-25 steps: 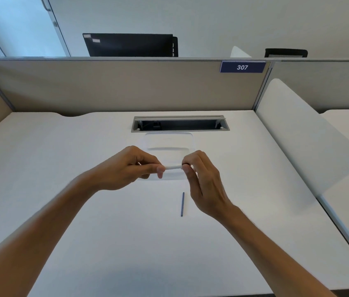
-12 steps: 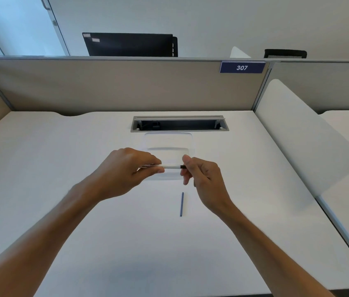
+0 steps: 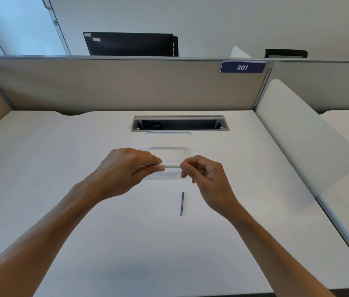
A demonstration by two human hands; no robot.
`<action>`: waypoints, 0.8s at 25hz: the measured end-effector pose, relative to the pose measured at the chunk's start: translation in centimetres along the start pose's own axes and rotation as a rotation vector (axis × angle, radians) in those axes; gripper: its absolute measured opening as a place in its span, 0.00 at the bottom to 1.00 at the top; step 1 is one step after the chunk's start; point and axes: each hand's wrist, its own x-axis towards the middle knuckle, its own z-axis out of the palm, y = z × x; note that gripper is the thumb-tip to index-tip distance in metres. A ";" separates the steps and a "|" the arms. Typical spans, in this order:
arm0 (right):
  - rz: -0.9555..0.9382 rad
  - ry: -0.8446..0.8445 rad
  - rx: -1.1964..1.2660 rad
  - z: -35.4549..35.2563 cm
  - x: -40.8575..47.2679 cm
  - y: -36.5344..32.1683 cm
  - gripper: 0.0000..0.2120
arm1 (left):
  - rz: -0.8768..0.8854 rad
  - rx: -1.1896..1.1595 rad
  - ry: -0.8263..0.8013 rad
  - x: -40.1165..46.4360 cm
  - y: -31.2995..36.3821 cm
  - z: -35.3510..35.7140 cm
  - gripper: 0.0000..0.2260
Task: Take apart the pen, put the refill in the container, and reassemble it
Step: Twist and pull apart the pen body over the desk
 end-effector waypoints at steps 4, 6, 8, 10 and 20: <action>-0.014 0.000 0.021 -0.5 -0.1 0.0 0.03 | -0.006 -0.010 0.004 -0.2 0.2 0.3 0.17; -0.015 0.017 -0.005 -0.6 -0.2 0.0 0.04 | -0.003 -0.004 0.014 -0.2 0.3 0.3 0.17; -0.015 0.049 -0.021 -0.5 -0.3 -0.1 0.04 | 0.005 0.017 0.025 -0.1 0.5 0.2 0.18; 0.011 0.094 -0.023 -0.3 -0.2 -0.3 0.05 | 0.016 0.040 0.031 -0.1 0.5 0.2 0.19; 0.018 0.042 -0.020 -0.4 0.1 -0.4 0.07 | 0.027 0.032 0.036 -0.3 0.3 0.1 0.17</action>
